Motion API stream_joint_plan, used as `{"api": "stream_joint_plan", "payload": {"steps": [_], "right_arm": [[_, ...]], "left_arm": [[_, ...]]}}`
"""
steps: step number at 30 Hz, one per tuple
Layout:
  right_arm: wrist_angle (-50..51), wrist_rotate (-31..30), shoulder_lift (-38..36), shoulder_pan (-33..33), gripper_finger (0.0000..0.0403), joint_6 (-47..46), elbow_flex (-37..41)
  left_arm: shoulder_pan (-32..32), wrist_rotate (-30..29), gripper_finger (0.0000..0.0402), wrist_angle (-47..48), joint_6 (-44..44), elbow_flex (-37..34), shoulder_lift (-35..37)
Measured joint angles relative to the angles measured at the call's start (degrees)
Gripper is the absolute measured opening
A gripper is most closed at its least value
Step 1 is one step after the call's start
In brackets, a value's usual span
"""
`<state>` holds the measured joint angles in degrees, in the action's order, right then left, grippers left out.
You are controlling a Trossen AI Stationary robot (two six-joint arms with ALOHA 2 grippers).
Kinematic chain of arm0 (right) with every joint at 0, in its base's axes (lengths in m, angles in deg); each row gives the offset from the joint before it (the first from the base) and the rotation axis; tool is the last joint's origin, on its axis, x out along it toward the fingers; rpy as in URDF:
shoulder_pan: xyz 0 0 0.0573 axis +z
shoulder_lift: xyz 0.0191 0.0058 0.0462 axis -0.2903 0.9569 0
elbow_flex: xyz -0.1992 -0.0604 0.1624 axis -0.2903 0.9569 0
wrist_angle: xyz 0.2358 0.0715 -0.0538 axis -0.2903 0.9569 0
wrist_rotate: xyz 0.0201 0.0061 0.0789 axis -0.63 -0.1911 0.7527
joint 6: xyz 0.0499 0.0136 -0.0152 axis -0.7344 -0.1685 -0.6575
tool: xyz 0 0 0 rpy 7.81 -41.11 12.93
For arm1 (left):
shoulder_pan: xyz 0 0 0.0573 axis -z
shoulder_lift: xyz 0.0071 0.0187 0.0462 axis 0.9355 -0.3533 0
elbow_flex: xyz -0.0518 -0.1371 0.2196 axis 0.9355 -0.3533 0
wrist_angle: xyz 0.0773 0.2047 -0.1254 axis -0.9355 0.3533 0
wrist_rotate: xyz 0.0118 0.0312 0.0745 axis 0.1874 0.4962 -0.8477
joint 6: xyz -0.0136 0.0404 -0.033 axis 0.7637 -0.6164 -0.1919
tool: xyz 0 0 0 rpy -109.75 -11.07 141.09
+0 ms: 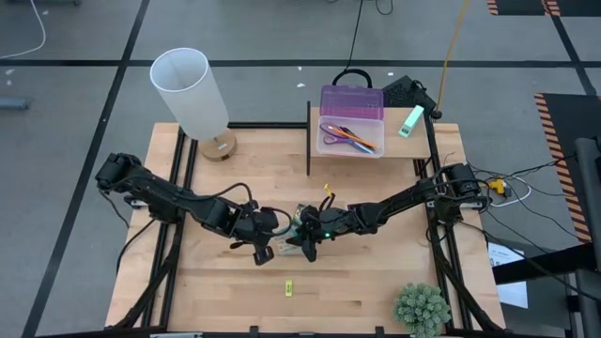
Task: Pick & place school supplies into a supply box
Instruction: Put the blue sticky notes into the purple supply box on the shelf
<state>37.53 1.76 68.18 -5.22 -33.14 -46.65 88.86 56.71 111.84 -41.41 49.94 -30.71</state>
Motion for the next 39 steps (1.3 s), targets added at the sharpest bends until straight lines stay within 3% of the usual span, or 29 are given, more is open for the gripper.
{"api": "stream_joint_plan", "payload": {"steps": [10, 15, 21, 26, 32, 39], "right_arm": [[0.0, 0.0, 0.0, 0.0, 0.0026, -0.2, 0.0], [0.0, 0.0, 0.0, 0.0, 0.0016, -0.4, 0.0], [0.0, 3.0, 0.0, -0.1, 0.0017, -1.4, 0.0], [1.4, 8.1, -2.4, -0.1, 0.0017, -5.5, 0.1], [10.2, 10.5, -11.0, -0.1, 0.0017, -9.1, 0.1], [24.3, 5.2, -25.5, -0.4, 0.0017, -13.9, 0.0]], "left_arm": [[0.0, 0.0, 0.0010, 0.0, 3.1, 0.0, 0.0], [0.0, 0.4, 0.0084, 1.3, 7.4, 0.0, 0.0], [0.0, 6.6, 0.0187, 4.2, 11.3, -0.1, 2.7], [1.1, 7.2, 0.0232, 8.0, 15.8, 0.0, 7.8], [3.4, 2.9, 0.0234, 12.5, 19.5, 0.0, 11.0], [5.3, -0.7, 0.0206, 12.9, 19.6, -0.3, 10.8]]}}
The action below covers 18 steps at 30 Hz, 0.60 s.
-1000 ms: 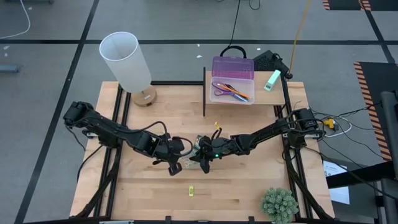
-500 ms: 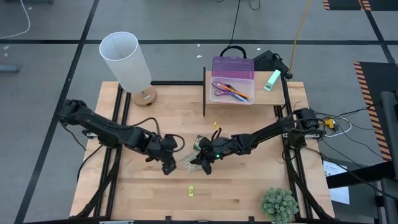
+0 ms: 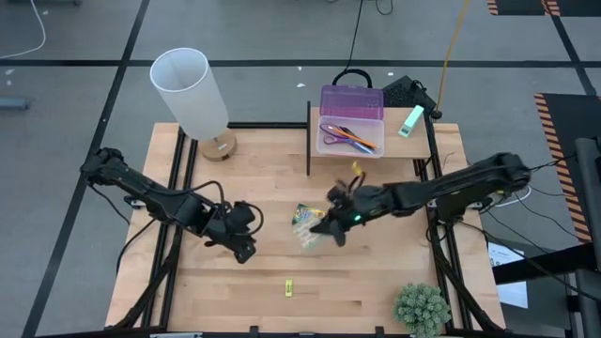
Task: Pick & place school supplies into a supply box
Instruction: Put the blue sticky notes into the purple supply box on the shelf
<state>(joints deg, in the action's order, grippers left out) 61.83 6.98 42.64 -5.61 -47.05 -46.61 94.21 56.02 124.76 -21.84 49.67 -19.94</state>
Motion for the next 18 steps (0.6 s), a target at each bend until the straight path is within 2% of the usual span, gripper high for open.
{"api": "stream_joint_plan", "payload": {"steps": [9, 18], "right_arm": [[11.7, -11.4, -16.4, -2.6, 0.0017, -6.9, 0.0], [12.9, -11.7, -25.5, -10.3, 0.0018, -10.9, 0.0]], "left_arm": [[-0.9, -7.1, 0.0175, 0.1, -4.5, 0.0, 0.0], [-5.4, -7.9, 0.0152, 0.1, -13.6, 0.0, 0.0]]}}
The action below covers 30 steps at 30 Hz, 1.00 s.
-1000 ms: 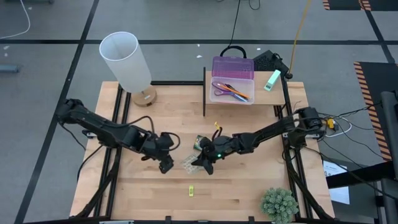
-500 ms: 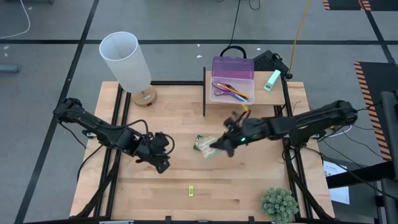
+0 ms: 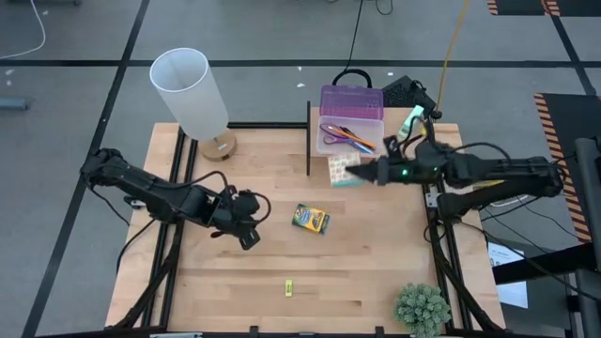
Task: Pick & place school supplies into a supply box
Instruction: Put the blue sticky notes into the purple supply box on the shelf
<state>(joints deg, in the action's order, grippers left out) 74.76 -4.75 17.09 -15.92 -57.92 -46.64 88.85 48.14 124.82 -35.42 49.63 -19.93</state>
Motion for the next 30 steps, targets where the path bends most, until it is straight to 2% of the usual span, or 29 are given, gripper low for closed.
{"api": "stream_joint_plan", "payload": {"steps": [5, 12, 17, 22, 26, 30], "right_arm": [[2.1, 0.8, -2.5, -8.0, 0.0018, 1.6, 0.0], [2.8, 12.3, -2.5, -23.7, 0.0018, 6.8, 0.0], [4.1, 17.1, -0.8, -32.6, 0.0018, 10.4, 0.0], [5.8, 24.3, 1.0, -39.4, 0.0018, 11.9, 0.0], [5.8, 24.6, 2.3, -42.3, 0.0018, 8.6, 0.0], [8.6, 27.5, 3.2, -45.1, 0.0018, 7.3, 0.0]], "left_arm": [[-1.8, 0.0, 0.0153, -0.1, 1.0, 0.0, 0.0], [-3.7, 0.6, 0.0154, -0.3, 4.5, 0.0, 0.0], [-5.5, 1.8, 0.0152, -0.2, 4.5, 0.0, 0.0], [-6.9, 2.6, 0.0152, -0.2, 6.8, 0.0, 0.0], [-7.2, 2.7, 0.0152, -0.2, 8.7, 0.0, 0.0], [-7.2, 2.8, 0.0152, -0.2, 10.3, 0.0, 0.0]]}}
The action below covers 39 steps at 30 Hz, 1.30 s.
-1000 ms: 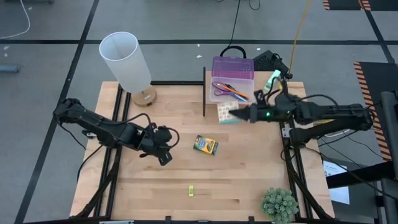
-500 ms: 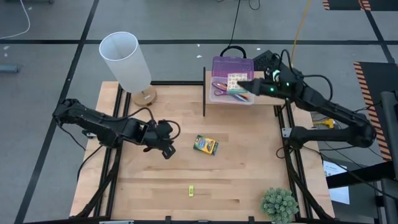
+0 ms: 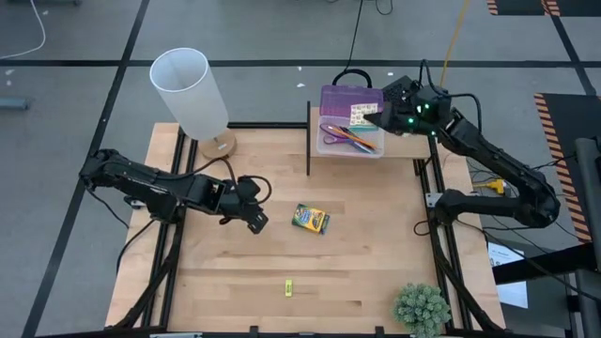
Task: Pick & place school supplies into a supply box
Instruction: Put the blue sticky notes into the purple supply box on the shelf
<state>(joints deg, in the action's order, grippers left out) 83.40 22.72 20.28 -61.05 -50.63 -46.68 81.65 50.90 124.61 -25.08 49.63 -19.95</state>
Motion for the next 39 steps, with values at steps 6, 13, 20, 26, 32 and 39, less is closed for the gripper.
{"api": "stream_joint_plan", "payload": {"steps": [6, 13, 20, 26, 32, 39], "right_arm": [[9.5, 1.3, 2.1, -2.7, 0.0018, -0.1, 0.1], [10.2, 1.4, 5.9, -4.6, 0.0018, -1.4, 0.0], [10.4, 1.5, 7.4, -4.6, 0.0018, -2.0, 0.0], [11.2, 1.2, 7.3, -4.6, 0.0018, -3.0, 0.0], [13.3, 1.2, 8.3, -4.7, 0.0020, -3.1, 0.0], [12.8, -0.1, 8.6, -4.6, 0.0052, -3.5, 0.0]], "left_arm": [[-0.6, 0.3, 0.0152, 0.0, 0.4, 0.0, 0.0], [-2.1, 1.4, 0.0152, -2.0, -0.3, 0.0, 0.0], [-3.4, 1.4, 0.0152, -3.2, -0.7, 0.0, 0.0], [-3.4, 1.4, 0.0152, -3.2, -0.7, 0.0, 0.0], [-3.4, 1.3, 0.0152, -3.2, -2.0, 0.0, 0.0], [-3.4, 1.3, 0.0152, -3.2, -3.2, 0.0, 0.0]]}}
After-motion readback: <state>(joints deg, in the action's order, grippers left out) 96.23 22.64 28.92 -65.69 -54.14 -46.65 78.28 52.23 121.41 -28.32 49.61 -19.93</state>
